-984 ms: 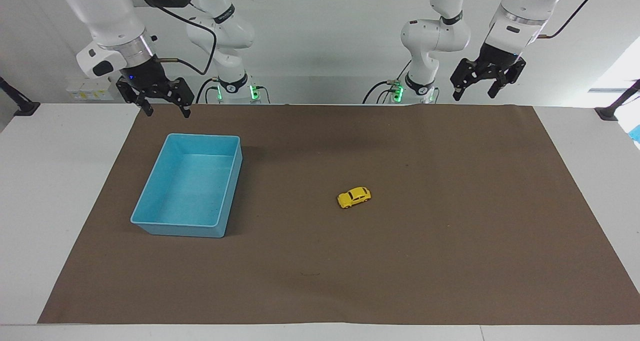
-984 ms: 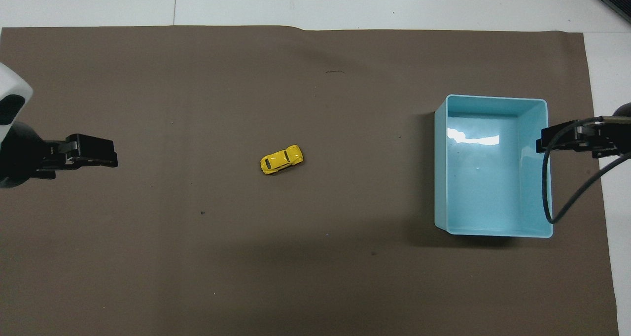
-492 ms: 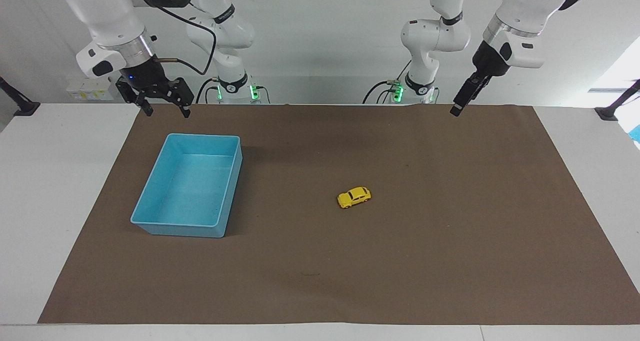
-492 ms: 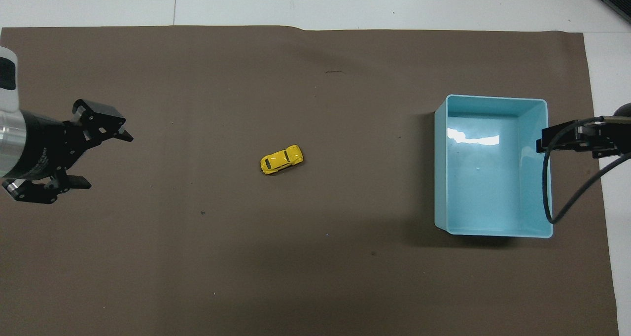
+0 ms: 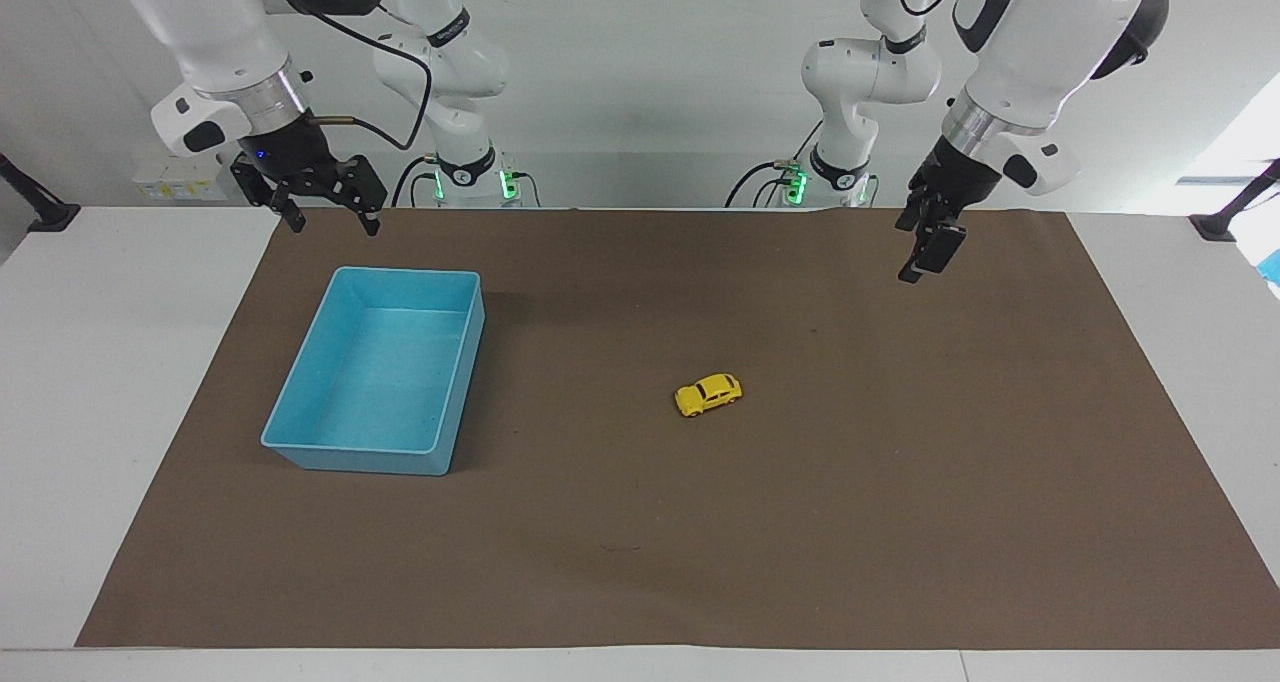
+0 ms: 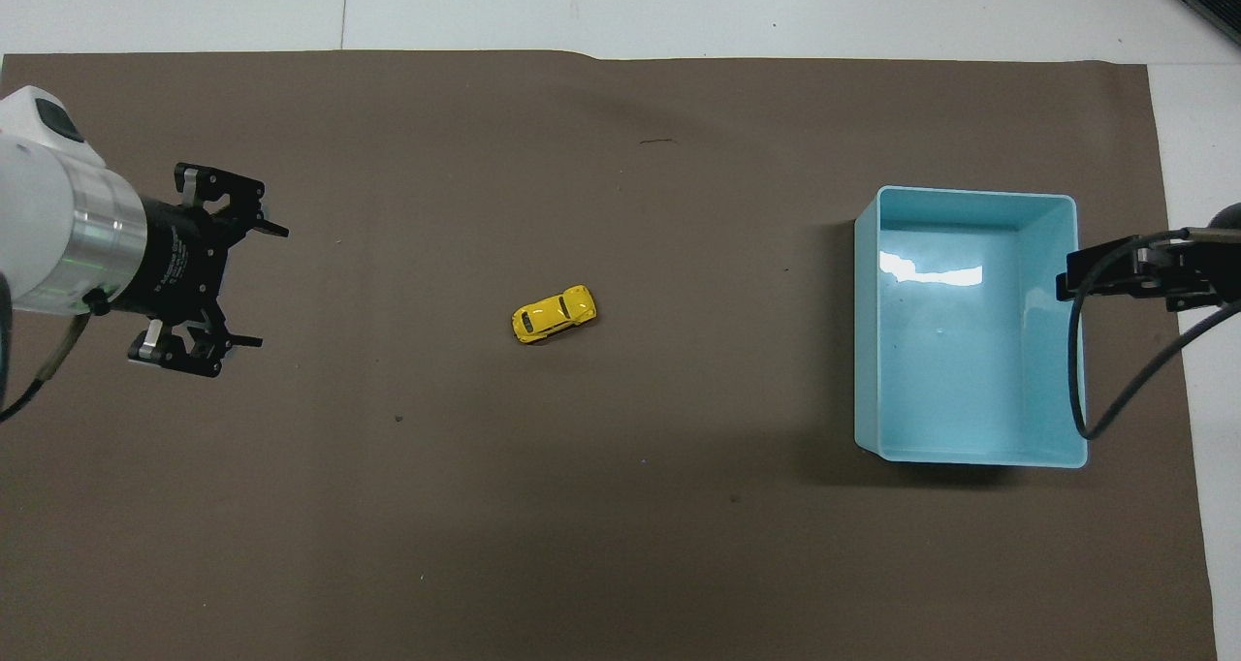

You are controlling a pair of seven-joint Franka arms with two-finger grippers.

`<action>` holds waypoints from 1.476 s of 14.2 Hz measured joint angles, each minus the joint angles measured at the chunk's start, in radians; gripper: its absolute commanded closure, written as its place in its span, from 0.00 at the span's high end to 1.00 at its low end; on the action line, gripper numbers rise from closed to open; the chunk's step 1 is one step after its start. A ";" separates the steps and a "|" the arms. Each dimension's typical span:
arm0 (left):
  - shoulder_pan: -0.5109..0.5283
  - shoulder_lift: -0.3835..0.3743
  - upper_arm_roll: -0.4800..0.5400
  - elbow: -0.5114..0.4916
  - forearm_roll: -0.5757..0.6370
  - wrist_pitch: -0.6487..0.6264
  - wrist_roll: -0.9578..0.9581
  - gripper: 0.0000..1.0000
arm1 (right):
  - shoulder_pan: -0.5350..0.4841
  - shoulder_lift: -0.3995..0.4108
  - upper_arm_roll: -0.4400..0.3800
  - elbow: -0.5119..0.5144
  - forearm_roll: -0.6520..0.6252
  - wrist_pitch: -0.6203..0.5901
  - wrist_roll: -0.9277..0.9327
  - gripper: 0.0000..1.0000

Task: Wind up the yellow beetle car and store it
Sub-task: 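Reach the left gripper toward the yellow beetle car, then press the left gripper down onto the yellow car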

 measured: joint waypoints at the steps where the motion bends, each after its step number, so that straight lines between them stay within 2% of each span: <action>1: 0.001 0.016 0.003 -0.001 0.000 0.024 -0.090 1.00 | 0.000 0.000 0.000 0.000 0.000 0.000 0.000 1.00; 4: 0.002 0.048 0.007 -0.010 0.000 0.089 -0.284 1.00 | 0.000 0.000 0.000 0.000 0.000 0.000 0.000 1.00; 8: 0.000 0.097 0.005 -0.019 0.000 0.122 -0.416 1.00 | 0.000 0.000 0.000 0.000 0.000 0.000 0.000 1.00; 12: -0.020 0.151 -0.001 -0.020 0.000 0.222 -0.585 1.00 | 0.000 0.000 0.000 0.000 0.000 0.000 0.000 1.00; 14: -0.050 0.176 -0.002 -0.020 0.000 0.260 -0.649 1.00 | 0.000 0.000 0.000 0.000 0.000 0.000 0.000 1.00; 18: -0.145 0.294 -0.007 -0.023 0.000 0.415 -0.714 1.00 | 0.000 0.000 0.000 0.000 0.000 -0.001 0.000 1.00; 21: -0.205 0.353 -0.010 -0.026 0.000 0.487 -0.735 1.00 | 0.000 0.000 0.000 0.000 0.000 -0.005 0.000 1.00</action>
